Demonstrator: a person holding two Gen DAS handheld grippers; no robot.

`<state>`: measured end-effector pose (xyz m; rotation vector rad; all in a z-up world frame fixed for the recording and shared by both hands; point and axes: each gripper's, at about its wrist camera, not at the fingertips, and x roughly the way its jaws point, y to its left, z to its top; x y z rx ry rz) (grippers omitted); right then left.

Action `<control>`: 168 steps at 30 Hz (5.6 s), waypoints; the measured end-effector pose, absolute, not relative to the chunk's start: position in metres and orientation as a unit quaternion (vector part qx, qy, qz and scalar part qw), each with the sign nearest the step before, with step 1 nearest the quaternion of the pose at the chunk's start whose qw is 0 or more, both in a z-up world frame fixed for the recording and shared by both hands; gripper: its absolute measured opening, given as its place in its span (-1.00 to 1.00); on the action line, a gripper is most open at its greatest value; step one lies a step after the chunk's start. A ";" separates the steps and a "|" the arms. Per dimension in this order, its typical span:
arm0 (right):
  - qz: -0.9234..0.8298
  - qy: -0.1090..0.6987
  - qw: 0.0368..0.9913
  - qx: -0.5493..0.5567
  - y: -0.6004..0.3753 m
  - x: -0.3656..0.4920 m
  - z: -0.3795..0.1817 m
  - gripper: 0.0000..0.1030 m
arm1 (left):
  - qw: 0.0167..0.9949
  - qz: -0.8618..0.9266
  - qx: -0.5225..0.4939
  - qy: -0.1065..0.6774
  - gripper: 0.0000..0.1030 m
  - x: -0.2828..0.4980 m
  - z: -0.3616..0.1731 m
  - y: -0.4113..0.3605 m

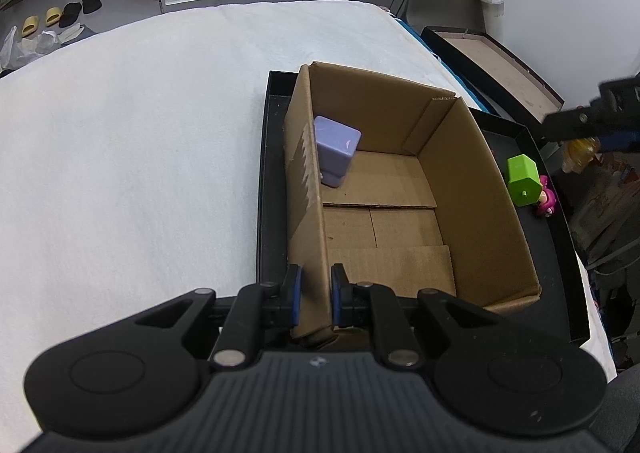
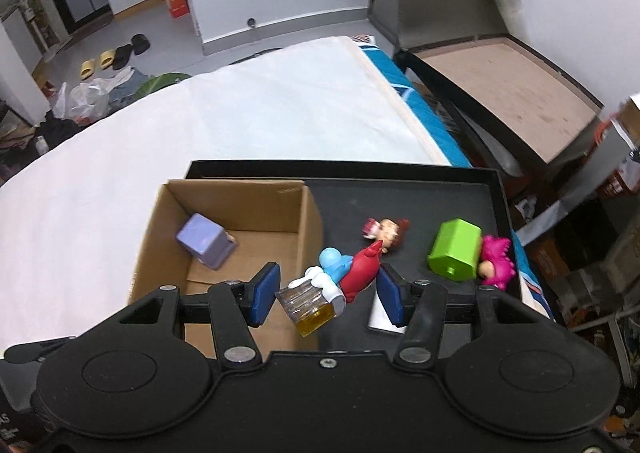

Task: Organize rigid objects
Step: 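Carry the jar into the box and open the right gripper, then move the right gripper back over the tray toward the white charger, then close the right gripper on the white charger plug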

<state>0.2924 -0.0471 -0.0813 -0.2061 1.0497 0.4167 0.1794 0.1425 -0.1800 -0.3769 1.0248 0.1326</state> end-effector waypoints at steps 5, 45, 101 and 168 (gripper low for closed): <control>0.211 0.496 0.836 -0.104 -0.030 0.295 -0.082 0.02 | 0.852 0.063 -0.181 0.486 -0.73 0.179 -0.180 0.143; 0.236 0.484 0.833 -0.126 -0.011 0.305 -0.090 0.83 | 0.848 0.066 -0.189 0.491 -0.73 0.179 -0.181 0.146; 0.132 0.456 0.880 -0.006 -0.197 0.299 -0.070 1.00 | 0.842 0.092 -0.150 0.510 -0.73 0.182 -0.179 0.131; 0.146 0.587 0.796 -0.003 -0.124 0.344 -0.200 0.18 | 0.859 0.077 -0.200 0.465 -0.80 0.176 -0.179 0.147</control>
